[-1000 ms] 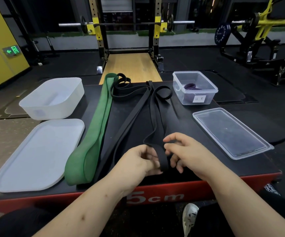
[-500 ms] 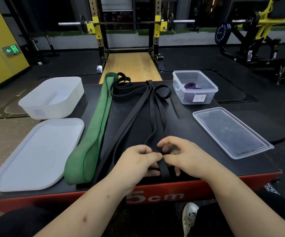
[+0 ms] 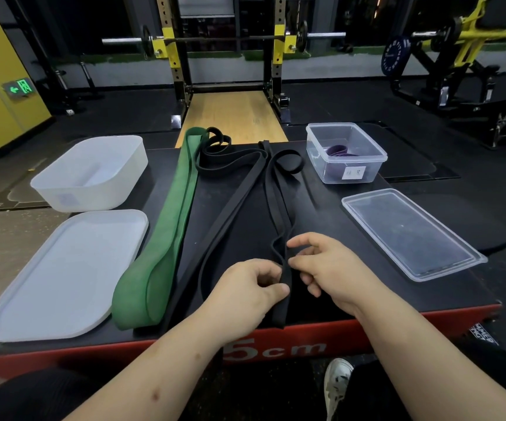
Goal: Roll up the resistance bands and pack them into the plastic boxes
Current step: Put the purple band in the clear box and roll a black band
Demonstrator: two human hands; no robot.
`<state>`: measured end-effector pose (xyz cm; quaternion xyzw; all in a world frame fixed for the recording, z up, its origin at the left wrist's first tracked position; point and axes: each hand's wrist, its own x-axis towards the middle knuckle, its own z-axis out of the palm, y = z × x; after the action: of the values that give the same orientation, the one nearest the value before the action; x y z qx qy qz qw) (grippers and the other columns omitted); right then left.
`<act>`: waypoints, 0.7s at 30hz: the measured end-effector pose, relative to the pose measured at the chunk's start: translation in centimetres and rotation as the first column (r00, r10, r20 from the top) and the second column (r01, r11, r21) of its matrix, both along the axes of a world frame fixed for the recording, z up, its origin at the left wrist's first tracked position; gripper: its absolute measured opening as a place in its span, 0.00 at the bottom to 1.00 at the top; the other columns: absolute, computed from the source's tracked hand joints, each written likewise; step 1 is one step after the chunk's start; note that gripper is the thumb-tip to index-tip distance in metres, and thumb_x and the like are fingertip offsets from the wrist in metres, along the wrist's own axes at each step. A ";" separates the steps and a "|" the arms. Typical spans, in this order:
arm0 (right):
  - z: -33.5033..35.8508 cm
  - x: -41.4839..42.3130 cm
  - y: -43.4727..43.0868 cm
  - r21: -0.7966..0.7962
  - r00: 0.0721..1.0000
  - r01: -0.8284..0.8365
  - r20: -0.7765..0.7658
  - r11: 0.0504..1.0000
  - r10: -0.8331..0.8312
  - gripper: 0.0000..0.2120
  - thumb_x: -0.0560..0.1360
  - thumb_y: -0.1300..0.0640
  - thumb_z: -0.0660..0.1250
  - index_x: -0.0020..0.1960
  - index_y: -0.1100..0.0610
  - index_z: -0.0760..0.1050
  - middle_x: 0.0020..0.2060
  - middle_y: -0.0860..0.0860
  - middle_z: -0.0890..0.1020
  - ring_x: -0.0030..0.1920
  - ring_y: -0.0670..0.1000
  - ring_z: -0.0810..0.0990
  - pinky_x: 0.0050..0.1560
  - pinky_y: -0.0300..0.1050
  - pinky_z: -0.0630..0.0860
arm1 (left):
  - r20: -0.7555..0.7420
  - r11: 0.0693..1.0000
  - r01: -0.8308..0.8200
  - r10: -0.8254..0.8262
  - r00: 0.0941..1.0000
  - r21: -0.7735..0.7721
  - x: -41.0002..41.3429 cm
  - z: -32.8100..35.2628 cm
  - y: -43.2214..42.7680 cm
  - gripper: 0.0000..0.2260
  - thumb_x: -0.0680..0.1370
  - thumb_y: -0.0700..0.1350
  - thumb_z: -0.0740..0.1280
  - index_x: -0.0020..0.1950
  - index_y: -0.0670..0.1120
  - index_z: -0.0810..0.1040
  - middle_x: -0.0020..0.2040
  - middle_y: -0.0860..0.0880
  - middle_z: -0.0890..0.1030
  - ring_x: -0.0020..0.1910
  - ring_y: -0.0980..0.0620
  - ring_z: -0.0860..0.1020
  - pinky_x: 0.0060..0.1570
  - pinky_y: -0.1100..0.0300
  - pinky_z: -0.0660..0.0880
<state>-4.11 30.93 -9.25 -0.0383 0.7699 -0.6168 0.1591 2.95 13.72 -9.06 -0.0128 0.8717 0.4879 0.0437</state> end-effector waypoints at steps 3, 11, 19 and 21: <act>0.0 0.0 -0.4 0.059 1.000 0.025 -0.010 0.998 -0.025 0.13 0.77 0.65 0.71 0.57 0.51 0.78 0.40 0.58 0.80 0.24 0.52 0.73 0.25 0.44 0.71 | 0.006 0.997 -0.009 0.008 1.000 0.070 -0.1 -0.1 0.0 0.03 0.78 0.49 0.73 0.48 0.53 0.81 0.41 0.53 0.82 0.40 0.56 0.78 0.48 0.58 0.78; 0.1 0.2 -0.7 0.005 0.996 -0.093 -0.008 0.996 0.093 0.13 0.75 0.68 0.72 0.54 0.53 0.82 0.45 0.58 0.85 0.39 0.54 0.86 0.37 0.46 0.81 | -0.012 0.957 0.144 -0.146 0.989 0.251 0.0 0.3 -0.3 0.10 0.80 0.38 0.70 0.56 0.50 0.86 0.63 0.54 0.82 0.59 0.54 0.82 0.65 0.56 0.75; 0.9 -0.4 -0.8 -0.254 0.982 0.038 0.188 0.966 0.011 0.10 0.83 0.61 0.62 0.53 0.63 0.81 0.42 0.58 0.82 0.37 0.51 0.78 0.30 0.43 0.71 | 0.012 0.994 0.044 -0.043 0.999 -0.104 -0.4 0.0 0.2 0.05 0.77 0.46 0.74 0.53 0.53 0.85 0.63 0.63 0.74 0.50 0.58 0.80 0.57 0.61 0.77; 0.7 -0.7 -0.5 -0.202 0.990 0.044 0.141 0.978 -0.016 0.07 0.82 0.58 0.67 0.48 0.60 0.80 0.41 0.57 0.82 0.36 0.51 0.78 0.31 0.45 0.71 | 0.016 0.992 0.048 -0.046 0.999 -0.119 -0.6 0.0 0.0 0.05 0.77 0.47 0.74 0.52 0.55 0.86 0.63 0.64 0.74 0.55 0.62 0.78 0.61 0.60 0.76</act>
<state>-4.85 30.45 -8.53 0.0002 0.6899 -0.6963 0.1982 2.34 13.77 -9.06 0.0021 0.8991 0.4337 0.0601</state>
